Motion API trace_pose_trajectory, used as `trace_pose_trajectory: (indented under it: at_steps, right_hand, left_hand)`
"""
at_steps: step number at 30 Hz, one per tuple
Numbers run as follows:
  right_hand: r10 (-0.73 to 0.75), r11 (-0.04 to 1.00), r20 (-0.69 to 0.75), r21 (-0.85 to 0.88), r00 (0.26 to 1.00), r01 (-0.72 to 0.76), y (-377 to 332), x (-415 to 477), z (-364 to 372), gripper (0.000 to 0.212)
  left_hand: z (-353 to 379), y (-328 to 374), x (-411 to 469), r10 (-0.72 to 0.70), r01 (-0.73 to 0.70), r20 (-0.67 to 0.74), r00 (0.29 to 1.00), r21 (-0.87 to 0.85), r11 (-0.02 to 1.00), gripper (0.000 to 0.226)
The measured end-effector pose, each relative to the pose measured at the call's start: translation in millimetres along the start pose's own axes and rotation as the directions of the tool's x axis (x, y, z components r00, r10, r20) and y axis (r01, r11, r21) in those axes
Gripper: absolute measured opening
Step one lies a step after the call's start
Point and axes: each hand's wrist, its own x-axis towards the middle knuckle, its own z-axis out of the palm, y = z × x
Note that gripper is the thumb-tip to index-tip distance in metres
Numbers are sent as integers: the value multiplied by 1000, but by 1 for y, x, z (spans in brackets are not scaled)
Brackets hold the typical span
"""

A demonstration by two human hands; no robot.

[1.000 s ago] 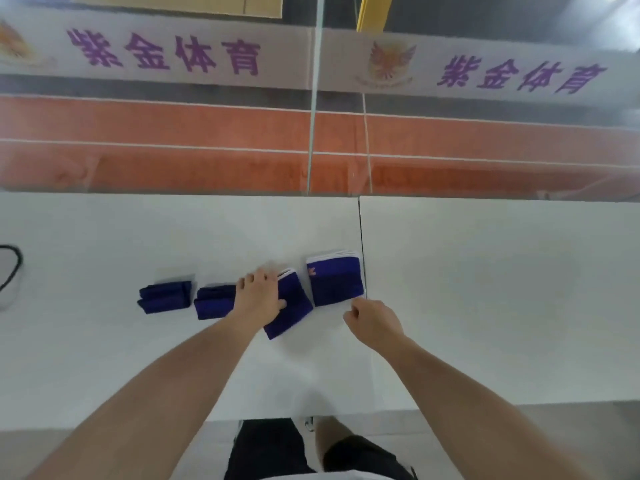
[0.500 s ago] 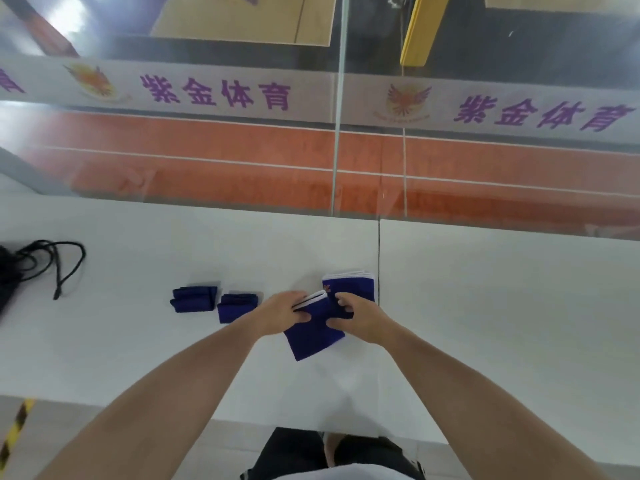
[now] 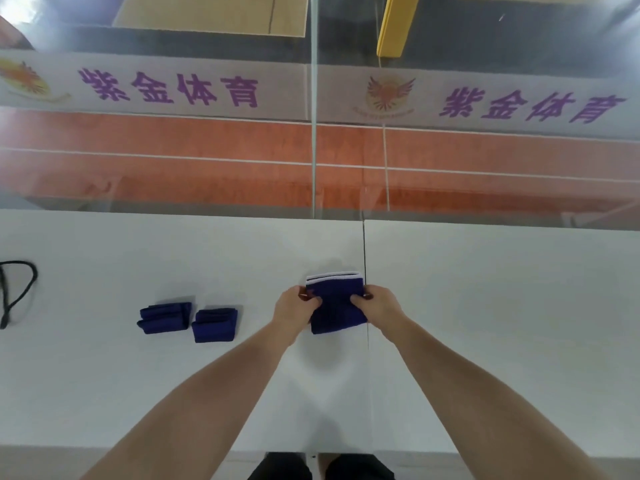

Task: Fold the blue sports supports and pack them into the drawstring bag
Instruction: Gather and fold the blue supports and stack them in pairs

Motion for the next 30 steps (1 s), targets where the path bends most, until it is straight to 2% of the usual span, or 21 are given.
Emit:
trace_pose_trajectory:
  at_steps: [3, 5, 9, 11, 14, 16, 19, 20, 22, 23, 24, 25, 28, 30]
  right_hand:
    - [-8, 987, -94, -158, 996, -7, 3, 8, 5, 21]
    - [-24, 984, -158, -181, 987, -5, 9, 11, 15, 32]
    - [-70, 996, -227, -63, 971, 57, 12, 1, 34, 33]
    - [22, 996, -240, 85, 970, -2, 10, -1, 37, 43]
    - [247, 919, -145, 349, 958, -184, 6, 0, 36, 52]
    - [292, 884, -39, 392, 956, -254, 9, -1, 33, 52]
    - [235, 909, 57, 340, 970, -240, 10, -13, 23, 46]
    - [193, 927, 68, 314, 979, -204, 9, -19, 17, 45]
    - [96, 965, 108, 233, 990, -119, 8, -29, 3, 47]
    - [43, 979, 158, 188, 987, -73, 4, -35, -6, 48]
    - [-13, 990, 220, 143, 975, -19, -1, -42, -13, 51]
    - [-61, 995, 281, 94, 958, 36, -6, -48, -19, 54]
    - [-152, 988, 403, 59, 902, 140, -25, -70, -30, 56]
    - [-189, 980, 455, 24, 871, 200, -40, -83, -30, 56]
  left_hand:
    - [8, -7, 0, 127, -102, -67, 990, 288, 952, 27]
    - [12, -13, -1, 188, -135, -123, 974, 352, 926, 35]
    - [16, -21, 0, 131, -87, -95, 987, 373, 924, 37]
    - [14, -23, 1, 135, -93, -80, 988, 390, 916, 34]
    - [10, -23, -1, 108, -80, -52, 993, 386, 919, 39]
    - [8, -27, -3, 81, -70, -13, 997, 383, 921, 43]
    - [5, -24, -14, 136, -141, 43, 990, 437, 888, 46]
    - [4, -21, -16, 182, -192, 68, 981, 488, 851, 57]
    - [-2, -6, -23, 195, -248, 152, 969, 584, 773, 93]
    - [-7, 4, -28, 184, -277, 212, 960, 604, 747, 105]
    - [-13, 16, -36, 168, -309, 278, 946, 610, 730, 107]
    - [-20, 28, -48, 134, -331, 344, 929, 613, 717, 99]
    - [-42, 52, -85, 81, -369, 435, 897, 634, 680, 39]
    - [-54, 57, -107, 149, -391, 389, 909, 673, 628, 31]
